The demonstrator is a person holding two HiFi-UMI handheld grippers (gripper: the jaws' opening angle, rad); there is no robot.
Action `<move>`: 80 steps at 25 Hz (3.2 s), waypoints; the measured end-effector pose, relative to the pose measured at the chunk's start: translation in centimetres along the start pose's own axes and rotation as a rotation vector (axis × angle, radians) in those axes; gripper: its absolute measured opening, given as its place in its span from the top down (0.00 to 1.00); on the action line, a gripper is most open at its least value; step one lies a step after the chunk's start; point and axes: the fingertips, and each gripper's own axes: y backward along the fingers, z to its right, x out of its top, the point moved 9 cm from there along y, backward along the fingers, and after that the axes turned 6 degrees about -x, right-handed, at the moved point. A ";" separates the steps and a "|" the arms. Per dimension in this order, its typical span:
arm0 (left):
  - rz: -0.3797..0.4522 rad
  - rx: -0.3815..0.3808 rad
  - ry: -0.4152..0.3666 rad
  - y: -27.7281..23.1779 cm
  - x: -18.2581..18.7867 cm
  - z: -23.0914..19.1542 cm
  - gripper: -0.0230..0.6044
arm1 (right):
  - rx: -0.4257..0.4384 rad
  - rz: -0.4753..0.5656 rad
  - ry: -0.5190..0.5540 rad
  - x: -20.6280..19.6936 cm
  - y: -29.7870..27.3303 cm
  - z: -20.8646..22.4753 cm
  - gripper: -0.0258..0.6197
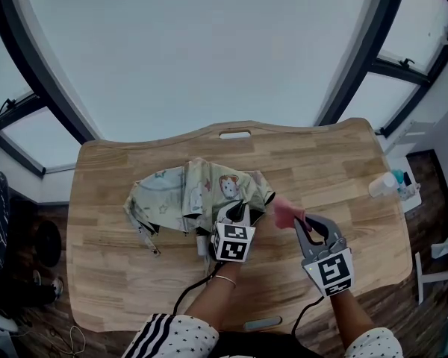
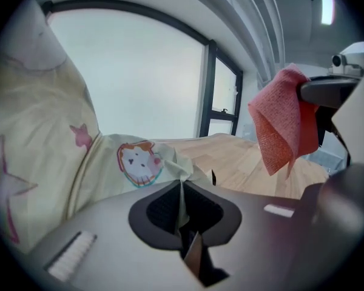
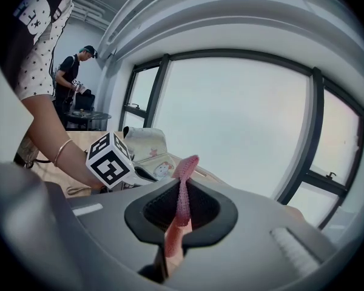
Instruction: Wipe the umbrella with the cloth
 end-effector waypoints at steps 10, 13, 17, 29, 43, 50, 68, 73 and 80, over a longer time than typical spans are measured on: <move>0.179 -0.029 0.043 3.9 2.0 -1.0 0.97 | 0.007 0.004 -0.008 -0.1 -0.1 -0.7 0.92; 0.247 -0.018 0.065 6.4 2.7 -1.9 0.97 | 0.014 0.015 -0.007 0.3 -0.2 -1.1 0.92; 0.334 -0.011 0.093 9.7 3.7 -3.2 0.97 | 0.023 0.027 -0.007 0.8 -0.4 -2.0 0.92; 0.512 0.060 0.201 17.6 3.7 -8.6 0.97 | 0.033 0.088 -0.014 3.5 -1.6 -4.2 0.92; 0.678 0.095 0.568 21.7 -2.4 -16.3 0.97 | 0.040 0.196 0.022 9.7 -5.2 -6.2 0.92; 0.665 0.062 0.662 21.7 -5.3 -18.1 0.97 | 0.041 0.263 0.148 14.2 -8.1 -7.8 0.92; 0.628 0.018 0.711 21.3 -7.3 -17.5 0.97 | 0.342 0.065 0.545 11.0 -16.7 -18.1 0.92; 0.630 0.032 0.719 21.5 -7.7 -17.6 0.97 | 0.398 0.044 0.533 9.7 -15.4 -19.6 0.92; 0.633 0.027 0.731 21.4 -7.8 -17.1 0.97 | 0.460 0.010 0.514 7.8 -12.8 -21.0 0.92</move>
